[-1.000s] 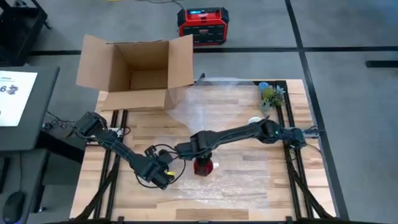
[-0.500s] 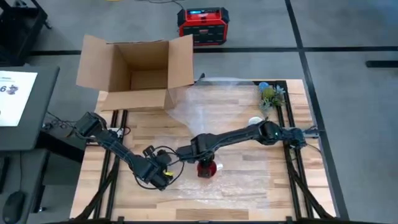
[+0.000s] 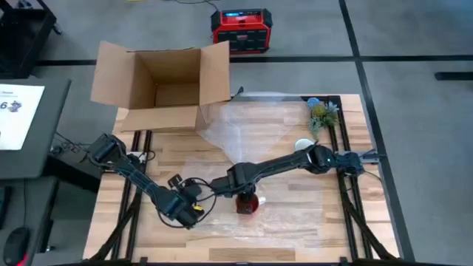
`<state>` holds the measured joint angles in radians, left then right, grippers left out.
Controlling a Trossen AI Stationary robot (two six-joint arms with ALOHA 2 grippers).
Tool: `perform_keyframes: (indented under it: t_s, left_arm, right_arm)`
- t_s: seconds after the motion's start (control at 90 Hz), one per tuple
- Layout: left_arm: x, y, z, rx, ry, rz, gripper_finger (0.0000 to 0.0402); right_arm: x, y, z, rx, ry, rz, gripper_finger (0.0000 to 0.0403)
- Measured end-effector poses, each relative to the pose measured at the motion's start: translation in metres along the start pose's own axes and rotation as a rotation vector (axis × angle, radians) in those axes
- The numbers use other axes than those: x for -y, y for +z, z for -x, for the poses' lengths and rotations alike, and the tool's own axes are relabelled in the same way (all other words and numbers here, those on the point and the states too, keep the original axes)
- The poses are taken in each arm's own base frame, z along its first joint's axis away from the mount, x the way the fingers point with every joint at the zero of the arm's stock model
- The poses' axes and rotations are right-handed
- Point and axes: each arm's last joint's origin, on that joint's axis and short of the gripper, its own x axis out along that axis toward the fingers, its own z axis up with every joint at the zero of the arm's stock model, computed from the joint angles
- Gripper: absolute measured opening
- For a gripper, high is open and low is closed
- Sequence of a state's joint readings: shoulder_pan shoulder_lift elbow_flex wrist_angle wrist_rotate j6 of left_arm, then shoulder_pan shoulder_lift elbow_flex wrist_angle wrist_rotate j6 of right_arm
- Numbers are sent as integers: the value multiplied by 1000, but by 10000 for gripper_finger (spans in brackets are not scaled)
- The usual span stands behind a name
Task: Wrap mug
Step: Wrap the red mug with bubble wrap
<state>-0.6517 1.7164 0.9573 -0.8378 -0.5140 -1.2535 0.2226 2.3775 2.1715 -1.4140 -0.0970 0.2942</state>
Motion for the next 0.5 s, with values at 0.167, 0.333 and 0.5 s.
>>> perform_keyframes:
  t_s: [0.167, 0.333, 0.5]
  left_arm:
    - [-2, -5, 3, -7, 23, -17, 0]
    - [-4, -14, 7, -17, 55, -12, 0]
    - [-5, -21, 11, -20, 63, -4, 0]
  right_arm:
    - [-5, -6, 5, -4, -29, 18, 18]
    - [-10, -10, 14, 24, -47, 35, 11]
    - [-12, -11, 12, 16, -54, 42, 16]
